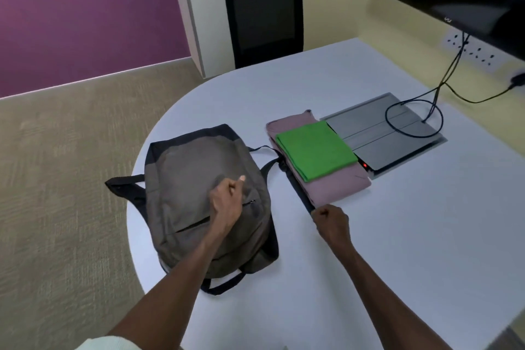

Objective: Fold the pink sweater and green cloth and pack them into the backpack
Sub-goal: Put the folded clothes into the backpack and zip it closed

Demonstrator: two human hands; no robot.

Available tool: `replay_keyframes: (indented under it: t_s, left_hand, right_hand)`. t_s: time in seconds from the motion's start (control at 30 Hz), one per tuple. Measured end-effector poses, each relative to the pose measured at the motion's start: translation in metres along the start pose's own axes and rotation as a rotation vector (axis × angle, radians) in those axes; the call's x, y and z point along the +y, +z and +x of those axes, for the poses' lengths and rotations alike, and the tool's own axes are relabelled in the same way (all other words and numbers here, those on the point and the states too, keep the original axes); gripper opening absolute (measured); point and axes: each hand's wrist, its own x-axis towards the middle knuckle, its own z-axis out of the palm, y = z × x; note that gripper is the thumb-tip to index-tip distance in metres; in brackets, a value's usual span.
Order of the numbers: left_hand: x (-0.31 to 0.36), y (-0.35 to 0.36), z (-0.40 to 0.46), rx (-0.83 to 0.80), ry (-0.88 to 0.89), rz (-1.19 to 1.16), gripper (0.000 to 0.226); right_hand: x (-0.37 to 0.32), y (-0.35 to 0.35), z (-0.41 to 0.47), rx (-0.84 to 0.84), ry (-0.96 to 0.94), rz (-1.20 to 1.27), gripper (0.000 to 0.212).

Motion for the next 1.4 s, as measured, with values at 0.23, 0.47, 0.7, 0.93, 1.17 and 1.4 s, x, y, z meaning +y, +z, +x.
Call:
replay_keyframes:
  t_s: [0.23, 0.47, 0.7, 0.93, 1.17, 1.4]
  left_hand:
    - [0.028, 0.099, -0.017, -0.306, -0.133, -0.261, 0.031]
    - [0.038, 0.174, -0.018, -0.466, -0.421, -0.353, 0.051]
    - [0.049, 0.193, -0.015, -0.476, -0.470, -0.281, 0.038]
    - [0.039, 0.192, -0.028, -0.434, -0.398, -0.085, 0.038]
    - [0.019, 0.169, -0.055, -0.534, -0.493, -0.107, 0.084]
    - [0.003, 0.153, -0.087, -0.722, -0.496, 0.015, 0.069]
  right_hand:
    - [0.038, -0.060, 0.075, 0.158, 0.304, 0.270, 0.047]
    - [0.052, -0.077, 0.119, -0.011, 0.401, 0.604, 0.089]
    - [0.061, -0.082, 0.157, -0.172, 0.313, 0.435, 0.088]
    - [0.077, -0.090, 0.164, -0.114, 0.201, 0.110, 0.046]
    - [0.118, -0.106, 0.121, 0.022, 0.169, 0.009, 0.057]
    - [0.152, -0.122, 0.079, -0.108, 0.283, 0.037, 0.055]
